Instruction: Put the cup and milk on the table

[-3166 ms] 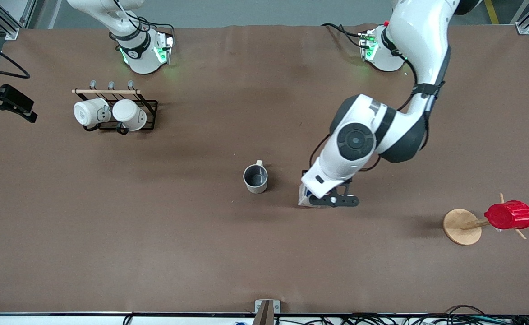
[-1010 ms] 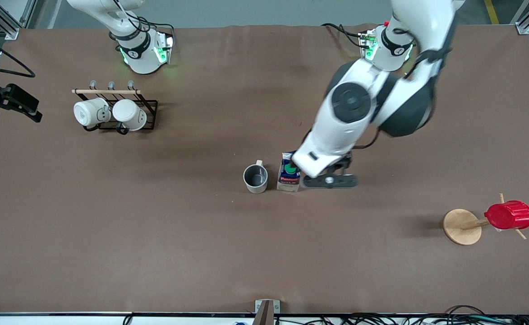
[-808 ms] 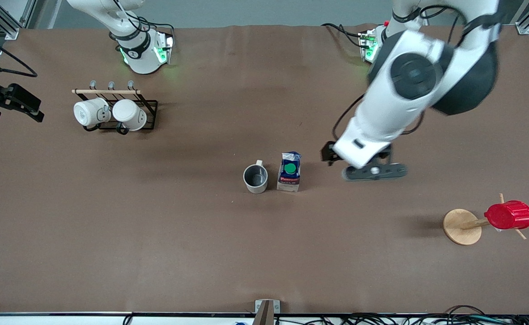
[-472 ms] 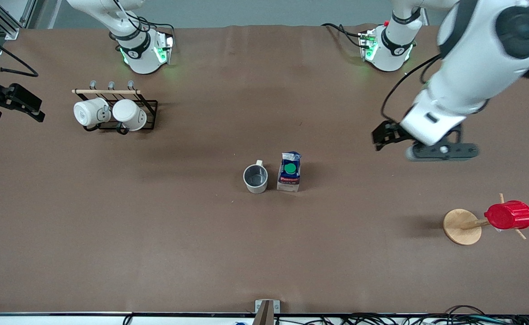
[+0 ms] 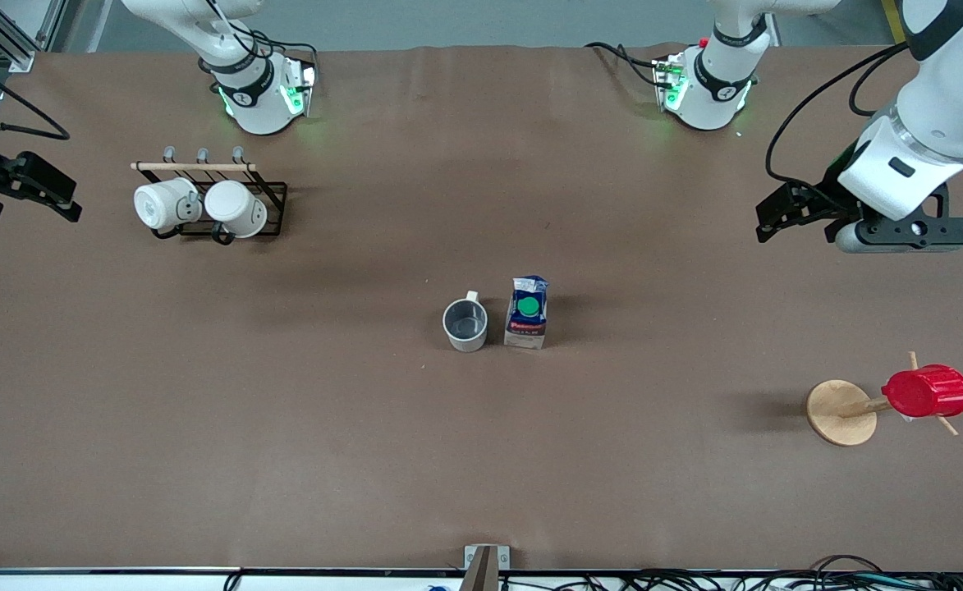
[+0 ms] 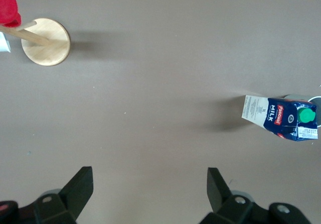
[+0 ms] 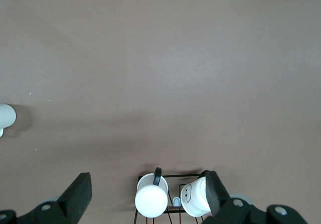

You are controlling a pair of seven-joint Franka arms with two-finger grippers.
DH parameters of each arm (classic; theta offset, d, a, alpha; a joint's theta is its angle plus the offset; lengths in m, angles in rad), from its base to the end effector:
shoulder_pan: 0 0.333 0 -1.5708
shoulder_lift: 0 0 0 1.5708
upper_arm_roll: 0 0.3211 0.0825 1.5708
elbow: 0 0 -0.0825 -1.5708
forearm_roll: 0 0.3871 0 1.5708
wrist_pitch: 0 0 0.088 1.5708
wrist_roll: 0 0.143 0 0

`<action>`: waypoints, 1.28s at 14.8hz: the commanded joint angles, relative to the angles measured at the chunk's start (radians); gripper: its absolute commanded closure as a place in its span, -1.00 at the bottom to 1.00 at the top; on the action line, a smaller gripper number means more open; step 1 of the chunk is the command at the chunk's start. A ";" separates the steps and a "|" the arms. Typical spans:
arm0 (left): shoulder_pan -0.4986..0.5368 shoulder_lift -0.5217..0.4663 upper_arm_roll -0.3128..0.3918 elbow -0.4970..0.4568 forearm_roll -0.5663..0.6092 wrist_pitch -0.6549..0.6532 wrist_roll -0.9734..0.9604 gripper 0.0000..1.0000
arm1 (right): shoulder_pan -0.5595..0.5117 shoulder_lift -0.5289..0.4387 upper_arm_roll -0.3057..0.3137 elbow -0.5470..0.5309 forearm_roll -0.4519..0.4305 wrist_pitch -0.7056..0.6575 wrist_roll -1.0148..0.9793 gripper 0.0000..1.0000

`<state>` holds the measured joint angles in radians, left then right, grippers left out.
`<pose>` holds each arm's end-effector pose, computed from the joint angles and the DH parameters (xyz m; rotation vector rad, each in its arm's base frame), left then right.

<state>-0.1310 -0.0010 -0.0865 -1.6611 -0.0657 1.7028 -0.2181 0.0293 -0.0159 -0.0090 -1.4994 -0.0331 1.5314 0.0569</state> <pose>0.5539 -0.1312 0.5630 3.0684 0.0121 0.0423 0.5505 0.0063 0.6328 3.1091 -0.0602 0.0764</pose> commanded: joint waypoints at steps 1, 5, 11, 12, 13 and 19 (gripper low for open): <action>0.001 -0.007 -0.004 -0.017 0.023 -0.003 0.013 -1.00 | -0.017 -0.001 0.004 0.007 0.019 -0.011 -0.011 -1.00; 0.010 -0.004 -0.002 -0.017 0.029 -0.002 0.017 -1.00 | -0.020 -0.001 0.003 0.007 0.009 -0.008 -0.043 -1.00; 0.011 0.010 -0.001 -0.005 0.030 0.001 0.028 -1.00 | -0.017 0.001 -0.031 0.008 0.009 -0.007 -0.089 -1.00; 0.011 0.012 -0.001 -0.003 0.030 0.001 0.028 -1.00 | -0.016 -0.001 -0.031 0.008 0.009 -0.008 -0.086 -1.00; 0.011 0.012 -0.001 -0.002 0.029 0.001 0.028 -1.00 | -0.014 -0.001 -0.031 0.008 0.010 -0.008 -0.086 -1.00; 0.042 -0.011 0.005 0.023 0.026 -0.026 0.023 -1.00 | -0.016 -0.001 -0.031 0.008 0.013 -0.008 -0.081 -1.00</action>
<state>-0.1116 0.0029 -0.0799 -1.6502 -0.0562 1.7008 -0.2130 0.0219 -0.0159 -0.0439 -1.4994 -0.0337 1.5313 -0.0145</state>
